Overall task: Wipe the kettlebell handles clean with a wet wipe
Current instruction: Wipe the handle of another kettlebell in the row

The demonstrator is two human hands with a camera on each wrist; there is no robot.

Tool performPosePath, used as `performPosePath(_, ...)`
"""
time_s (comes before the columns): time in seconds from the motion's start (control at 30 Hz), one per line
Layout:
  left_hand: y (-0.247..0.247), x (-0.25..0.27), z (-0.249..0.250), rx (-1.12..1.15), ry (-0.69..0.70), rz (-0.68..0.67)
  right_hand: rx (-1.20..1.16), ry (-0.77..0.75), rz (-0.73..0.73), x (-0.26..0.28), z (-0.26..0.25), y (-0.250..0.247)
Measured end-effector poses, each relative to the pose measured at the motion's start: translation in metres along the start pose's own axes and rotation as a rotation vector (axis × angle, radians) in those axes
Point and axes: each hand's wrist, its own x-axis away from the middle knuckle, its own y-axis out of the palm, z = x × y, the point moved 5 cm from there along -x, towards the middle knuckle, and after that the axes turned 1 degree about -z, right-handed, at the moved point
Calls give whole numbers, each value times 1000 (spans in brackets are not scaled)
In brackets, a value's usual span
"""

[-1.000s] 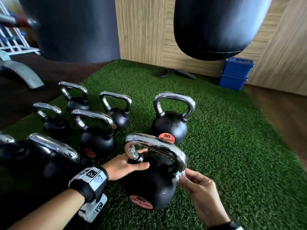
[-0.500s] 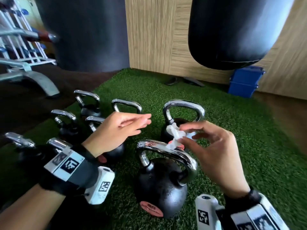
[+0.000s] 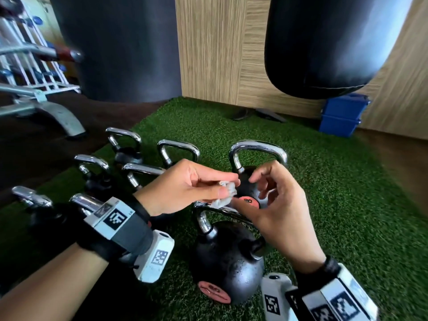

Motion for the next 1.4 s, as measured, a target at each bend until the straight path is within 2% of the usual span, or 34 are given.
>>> performPosePath(0.13, 2, -4, -13, -256, 59, 113, -5, 164, -126, 30, 48, -15)
performPosePath(0.23, 22, -6, -20, -420, 111, 75, -83, 457, -336, 64, 92, -10)
performPosePath(0.3, 32, -7, -20, -636, 198, 65, -126, 583, -403, 82, 112, 3)
performPosePath(0.37, 36, -6, -17, -806, 264, 86, -32, 572, -386, 89, 123, 15)
performPosePath(0.47, 32, 3, -19, -883, 283, 101, 58, 543, -321, 94, 131, 26)
performPosePath(0.6, 4, 19, -31, -809, 156, 205, 81, 519, -332, 97, 134, 26)
performPosePath(0.77, 11, 19, -31, -856, 268, 178, 60, 533, -306, 99, 135, 25)
performPosePath(0.83, 2, 22, -37, -732, 249, 245, 72, 566, -278, 103, 139, 23)
performPosePath(0.93, -15, 34, -55, -473, 109, 371, 86, 585, -253, 107, 142, 20)
performPosePath(1.0, -16, 38, -61, -440, 83, 379, 91, 568, -266, 106, 141, 20)
performPosePath(1.1, -14, 37, -62, -518, 140, 377, 87, 528, -279, 103, 138, 21)
performPosePath(1.27, -23, 47, -97, -195, -62, 364, 84, 504, -289, 103, 133, 19)
performPosePath(1.4, -27, 50, -116, -115, -85, 359, 98, 499, -259, 103, 135, 20)
